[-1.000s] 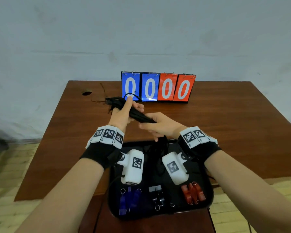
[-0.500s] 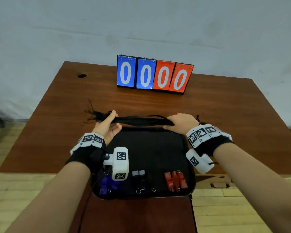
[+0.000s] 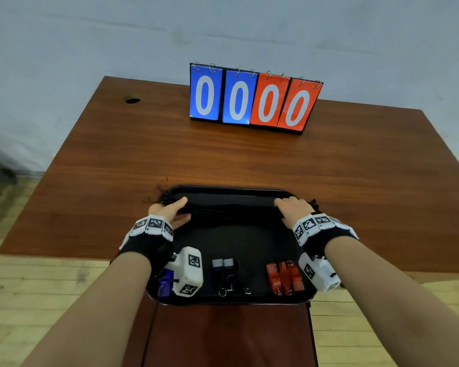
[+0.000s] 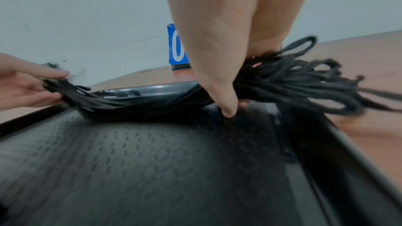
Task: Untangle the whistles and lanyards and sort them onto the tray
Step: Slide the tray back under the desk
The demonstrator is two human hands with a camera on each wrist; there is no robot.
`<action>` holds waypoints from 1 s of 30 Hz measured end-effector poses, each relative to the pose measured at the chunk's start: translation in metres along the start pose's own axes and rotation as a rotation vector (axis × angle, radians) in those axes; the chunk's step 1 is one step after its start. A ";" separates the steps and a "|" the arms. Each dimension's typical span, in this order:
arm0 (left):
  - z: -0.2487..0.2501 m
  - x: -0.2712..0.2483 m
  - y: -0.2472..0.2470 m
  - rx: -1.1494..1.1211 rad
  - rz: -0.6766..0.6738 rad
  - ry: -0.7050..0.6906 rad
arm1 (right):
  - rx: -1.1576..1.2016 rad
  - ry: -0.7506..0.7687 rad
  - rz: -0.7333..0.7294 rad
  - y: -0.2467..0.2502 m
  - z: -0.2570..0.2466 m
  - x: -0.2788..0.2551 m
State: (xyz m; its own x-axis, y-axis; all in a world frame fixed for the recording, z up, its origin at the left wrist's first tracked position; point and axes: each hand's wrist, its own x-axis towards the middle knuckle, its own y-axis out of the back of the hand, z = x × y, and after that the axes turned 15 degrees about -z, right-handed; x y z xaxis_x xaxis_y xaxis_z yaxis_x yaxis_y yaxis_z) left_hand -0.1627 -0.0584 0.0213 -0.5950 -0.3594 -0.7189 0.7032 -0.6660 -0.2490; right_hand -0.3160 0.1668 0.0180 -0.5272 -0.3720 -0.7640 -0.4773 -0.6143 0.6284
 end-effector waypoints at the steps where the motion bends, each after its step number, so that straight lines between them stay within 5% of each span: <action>1: -0.001 0.000 0.001 0.008 0.025 0.015 | 0.006 0.003 0.019 -0.001 0.001 0.001; 10: -0.003 -0.012 0.015 0.111 0.116 0.028 | 0.111 0.098 0.165 -0.007 0.022 -0.018; 15: -0.005 -0.012 0.027 0.433 0.271 -0.054 | 0.735 0.010 0.471 -0.024 0.026 -0.041; 19: -0.002 -0.012 0.027 0.515 0.250 0.037 | 1.232 -0.298 0.302 -0.034 0.024 -0.045; 22: -0.006 -0.012 0.027 0.567 0.179 0.101 | 1.369 -0.426 0.126 -0.039 0.025 -0.046; 30: -0.018 -0.010 0.031 0.509 0.207 0.137 | 1.423 -0.417 0.029 -0.046 0.018 -0.040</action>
State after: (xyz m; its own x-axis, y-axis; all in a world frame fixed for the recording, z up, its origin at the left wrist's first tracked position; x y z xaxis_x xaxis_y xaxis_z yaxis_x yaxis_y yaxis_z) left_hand -0.1279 -0.0642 0.0090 -0.3849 -0.4503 -0.8057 0.5032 -0.8342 0.2258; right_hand -0.2853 0.2222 0.0226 -0.5901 0.0011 -0.8073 -0.6045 0.6622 0.4428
